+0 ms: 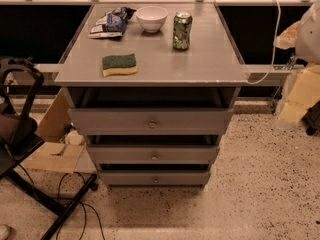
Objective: Open bottom drawer
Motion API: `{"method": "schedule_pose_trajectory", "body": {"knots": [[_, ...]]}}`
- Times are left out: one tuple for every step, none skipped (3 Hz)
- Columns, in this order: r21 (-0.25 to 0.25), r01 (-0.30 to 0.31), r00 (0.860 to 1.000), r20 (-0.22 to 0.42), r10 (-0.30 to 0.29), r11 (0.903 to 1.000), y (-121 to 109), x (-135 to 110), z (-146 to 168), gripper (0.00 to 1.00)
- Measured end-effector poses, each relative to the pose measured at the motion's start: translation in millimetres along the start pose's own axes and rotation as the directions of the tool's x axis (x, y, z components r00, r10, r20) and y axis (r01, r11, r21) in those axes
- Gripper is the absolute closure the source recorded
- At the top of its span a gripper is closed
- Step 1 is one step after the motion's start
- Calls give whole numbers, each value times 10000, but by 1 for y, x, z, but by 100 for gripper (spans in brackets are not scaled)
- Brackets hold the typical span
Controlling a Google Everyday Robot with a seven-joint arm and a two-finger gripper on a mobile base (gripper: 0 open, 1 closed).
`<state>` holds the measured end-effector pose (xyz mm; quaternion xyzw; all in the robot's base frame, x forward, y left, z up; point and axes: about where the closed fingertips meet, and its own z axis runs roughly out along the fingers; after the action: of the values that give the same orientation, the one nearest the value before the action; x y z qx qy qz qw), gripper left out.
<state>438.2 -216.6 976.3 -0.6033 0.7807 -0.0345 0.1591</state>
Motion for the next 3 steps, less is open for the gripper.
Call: {"method": "schedule_pose_trajectory", "body": {"knots": [[0, 0, 10000, 0, 0, 10000, 0, 0, 0, 0], [114, 70, 9999, -83, -69, 9999, 3, -3, 4, 0], [208, 165, 9998, -76, -164, 9996, 25, -13, 27, 0]]}}
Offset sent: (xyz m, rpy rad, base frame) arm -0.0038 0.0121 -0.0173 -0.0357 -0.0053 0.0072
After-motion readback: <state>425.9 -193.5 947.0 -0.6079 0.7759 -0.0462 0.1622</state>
